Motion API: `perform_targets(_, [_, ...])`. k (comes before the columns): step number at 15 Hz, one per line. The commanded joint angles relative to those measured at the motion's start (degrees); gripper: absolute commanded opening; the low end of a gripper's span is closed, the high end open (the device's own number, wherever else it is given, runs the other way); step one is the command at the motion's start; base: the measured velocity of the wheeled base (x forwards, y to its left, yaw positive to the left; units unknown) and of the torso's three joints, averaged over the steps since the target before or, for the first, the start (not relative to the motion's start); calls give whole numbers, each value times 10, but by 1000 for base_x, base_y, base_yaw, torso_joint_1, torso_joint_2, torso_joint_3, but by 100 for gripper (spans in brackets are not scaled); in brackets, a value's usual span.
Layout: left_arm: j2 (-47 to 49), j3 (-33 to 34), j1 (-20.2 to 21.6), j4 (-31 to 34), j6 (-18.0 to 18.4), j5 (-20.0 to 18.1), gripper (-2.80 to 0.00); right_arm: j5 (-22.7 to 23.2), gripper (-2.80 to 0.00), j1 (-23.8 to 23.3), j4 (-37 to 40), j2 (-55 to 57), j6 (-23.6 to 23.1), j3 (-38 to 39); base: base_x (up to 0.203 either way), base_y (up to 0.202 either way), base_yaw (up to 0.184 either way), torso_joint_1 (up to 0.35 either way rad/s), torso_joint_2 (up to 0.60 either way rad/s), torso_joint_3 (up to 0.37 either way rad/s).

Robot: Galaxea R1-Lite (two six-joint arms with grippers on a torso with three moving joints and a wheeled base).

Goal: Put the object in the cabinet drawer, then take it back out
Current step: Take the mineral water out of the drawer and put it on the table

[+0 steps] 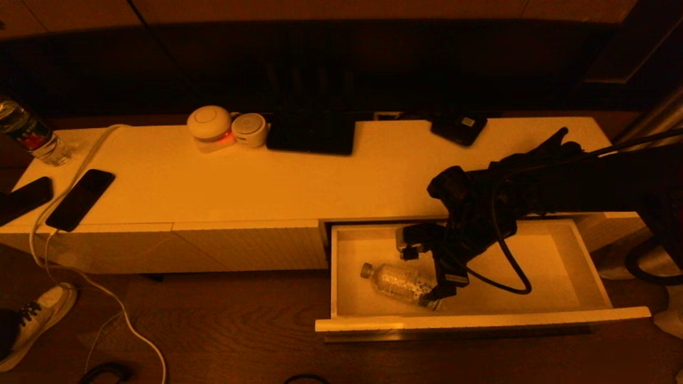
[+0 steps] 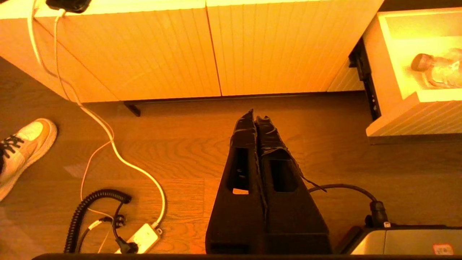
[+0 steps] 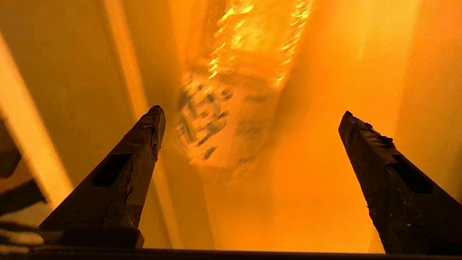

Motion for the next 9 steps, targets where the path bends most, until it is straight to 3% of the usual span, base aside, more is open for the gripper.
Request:
perform_targets(1, [0, 0, 0, 0, 0, 0, -280, 1, 0, 1, 2, 10, -2, -14, 0, 0, 0, 0, 0, 0])
perform_targets(9, [0, 0, 0, 0, 0, 0, -280, 0, 0, 11, 3, 30, 3, -46, 0, 0, 0, 0, 0, 0])
